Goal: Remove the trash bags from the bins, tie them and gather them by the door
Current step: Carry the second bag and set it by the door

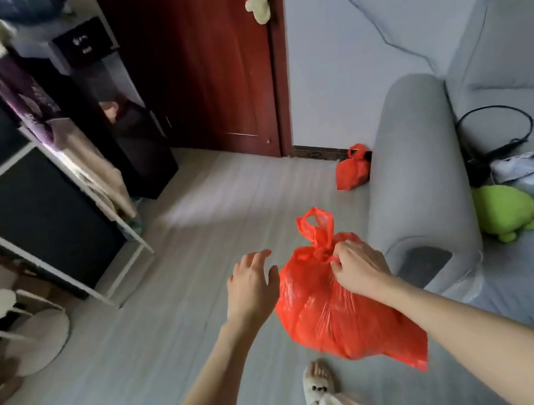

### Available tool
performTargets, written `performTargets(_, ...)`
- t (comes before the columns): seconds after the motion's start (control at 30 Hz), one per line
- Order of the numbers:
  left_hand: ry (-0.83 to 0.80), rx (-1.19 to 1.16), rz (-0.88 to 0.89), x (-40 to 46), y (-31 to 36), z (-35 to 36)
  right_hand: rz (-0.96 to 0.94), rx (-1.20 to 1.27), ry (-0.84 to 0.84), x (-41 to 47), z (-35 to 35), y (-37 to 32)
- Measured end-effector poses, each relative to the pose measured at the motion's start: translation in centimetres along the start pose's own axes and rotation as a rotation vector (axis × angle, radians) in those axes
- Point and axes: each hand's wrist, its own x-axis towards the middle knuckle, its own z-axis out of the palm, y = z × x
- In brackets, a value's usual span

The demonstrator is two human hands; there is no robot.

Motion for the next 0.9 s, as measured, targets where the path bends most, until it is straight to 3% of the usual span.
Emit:
performTargets(0.3,-0.027,0.008,0.058,29.0,3.4,-0.9,0.153,0.035,0.061,27.7,-6.6,3.4)
performTargets(0.5,-0.074,0.045,0.142,51.3,3.5,1.9,0.315,0.107,0.084,47.2,-7.3,7.0)
performTargets(0.8,-0.263,0.193,0.262,79.3,8.2,9.6,0.576,0.339,-0.035,70.7,-4.4,13.5)
performTargets(0.9,-0.236,0.243,0.344,88.9,9.8,16.3,0.655,0.442,-0.012,79.6,-0.5,18.3)
